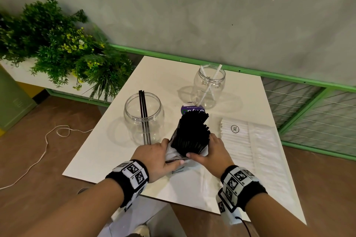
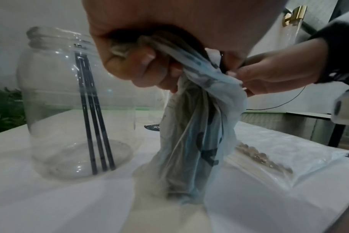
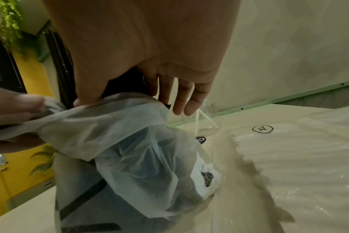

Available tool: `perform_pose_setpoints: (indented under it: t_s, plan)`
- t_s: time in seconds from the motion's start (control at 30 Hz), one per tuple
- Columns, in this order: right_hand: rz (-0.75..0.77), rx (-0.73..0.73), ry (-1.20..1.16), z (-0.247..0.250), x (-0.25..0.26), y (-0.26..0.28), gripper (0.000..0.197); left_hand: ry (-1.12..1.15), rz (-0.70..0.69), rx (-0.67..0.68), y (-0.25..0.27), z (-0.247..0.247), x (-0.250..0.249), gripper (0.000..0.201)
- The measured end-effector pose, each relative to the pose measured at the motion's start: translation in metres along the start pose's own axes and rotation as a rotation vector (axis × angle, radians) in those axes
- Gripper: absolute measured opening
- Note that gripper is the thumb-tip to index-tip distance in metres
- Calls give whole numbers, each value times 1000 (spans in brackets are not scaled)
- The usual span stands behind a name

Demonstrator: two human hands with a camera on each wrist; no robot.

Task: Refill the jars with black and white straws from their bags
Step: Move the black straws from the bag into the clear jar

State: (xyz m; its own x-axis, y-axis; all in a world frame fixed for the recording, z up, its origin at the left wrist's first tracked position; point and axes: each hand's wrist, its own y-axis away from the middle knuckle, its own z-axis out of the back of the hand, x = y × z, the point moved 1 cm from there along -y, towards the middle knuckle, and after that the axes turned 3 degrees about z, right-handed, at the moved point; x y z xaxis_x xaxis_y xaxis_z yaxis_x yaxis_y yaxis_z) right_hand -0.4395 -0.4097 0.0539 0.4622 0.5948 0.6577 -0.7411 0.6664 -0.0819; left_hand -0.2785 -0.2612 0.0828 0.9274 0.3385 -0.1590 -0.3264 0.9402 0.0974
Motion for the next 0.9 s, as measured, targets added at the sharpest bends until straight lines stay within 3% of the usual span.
perform_pose_setpoints:
  t_s: [0.07, 0.2, 0.33, 0.43, 0.57, 0.67, 0.77, 0.9]
  plan:
    - [-12, -4, -28, -2, -4, -2, 90, -39, 46, 30, 0, -1, 2, 74]
    - [-79, 20, -76, -6, -12, -1, 94, -140, 57, 57, -5, 0, 2, 38]
    - [-84, 82, -164, -10, -16, -11, 105, -60, 107, 99, -6, -2, 2, 23]
    - [-55, 165, -318, -6, -15, -23, 120, 112, 155, 120, -6, -7, 8, 24]
    - [48, 290, -390, -12, -4, -30, 111, 539, 259, 195, -2, -14, 21, 22]
    - [20, 381, -348, -37, 6, -31, 119, 855, 296, 216, 10, -12, 31, 33]
    - [26, 435, -317, -62, 19, -32, 120, 956, 318, 171, 24, -5, 54, 53]
    - [102, 434, -346, -88, 56, -41, 110, 1067, 377, 93, 45, 8, 95, 51]
